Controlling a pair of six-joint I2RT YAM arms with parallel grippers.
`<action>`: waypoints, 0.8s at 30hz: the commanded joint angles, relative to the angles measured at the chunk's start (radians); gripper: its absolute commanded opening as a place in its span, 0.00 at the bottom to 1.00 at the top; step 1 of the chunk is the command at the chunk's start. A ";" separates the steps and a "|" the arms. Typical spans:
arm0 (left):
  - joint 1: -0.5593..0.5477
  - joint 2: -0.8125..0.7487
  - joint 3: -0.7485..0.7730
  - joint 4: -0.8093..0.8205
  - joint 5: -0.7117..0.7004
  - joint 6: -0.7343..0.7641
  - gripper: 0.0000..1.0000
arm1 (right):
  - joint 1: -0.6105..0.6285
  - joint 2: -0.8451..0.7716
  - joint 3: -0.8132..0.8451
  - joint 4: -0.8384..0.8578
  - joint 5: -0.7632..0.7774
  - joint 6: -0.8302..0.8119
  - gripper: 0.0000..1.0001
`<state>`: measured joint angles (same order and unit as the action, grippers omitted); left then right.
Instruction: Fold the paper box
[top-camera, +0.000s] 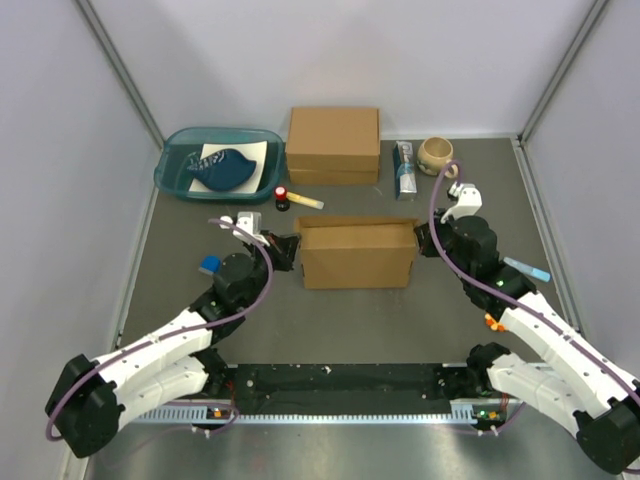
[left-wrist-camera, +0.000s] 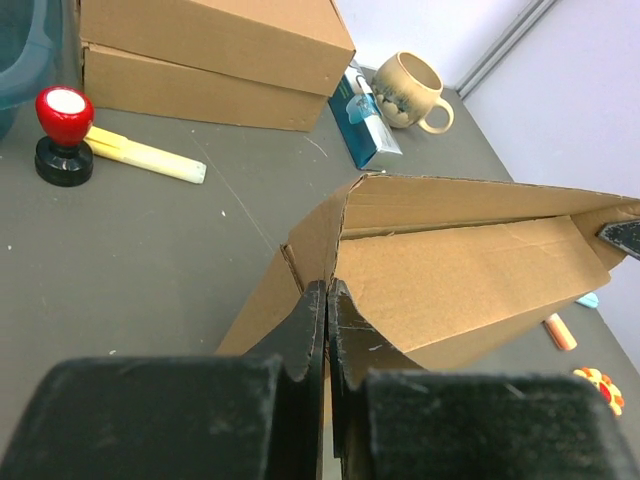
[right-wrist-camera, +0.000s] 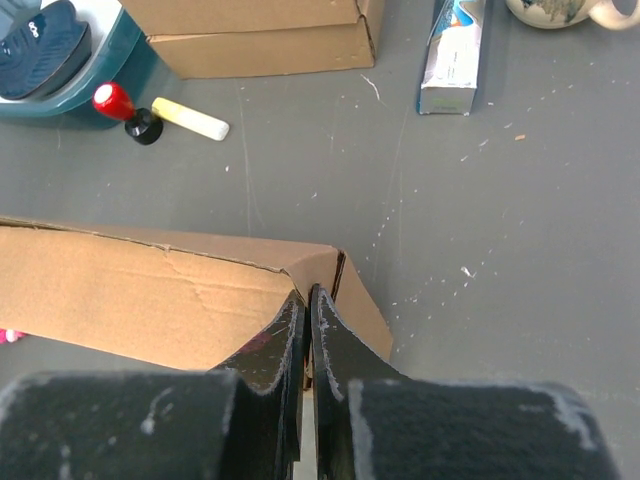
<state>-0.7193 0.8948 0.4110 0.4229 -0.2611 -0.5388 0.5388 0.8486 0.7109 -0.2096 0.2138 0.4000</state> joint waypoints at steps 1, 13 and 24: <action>-0.042 0.036 -0.069 -0.144 -0.026 0.062 0.00 | 0.013 0.003 -0.047 -0.132 -0.031 0.000 0.00; -0.111 0.104 -0.077 -0.185 -0.159 0.089 0.00 | 0.013 -0.020 -0.047 -0.160 -0.008 0.016 0.01; -0.158 0.148 -0.052 -0.228 -0.240 0.115 0.00 | 0.013 -0.029 0.059 -0.180 0.022 0.016 0.20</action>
<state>-0.8619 0.9760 0.4091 0.4889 -0.5049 -0.4480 0.5426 0.8188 0.7185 -0.3080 0.2165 0.4156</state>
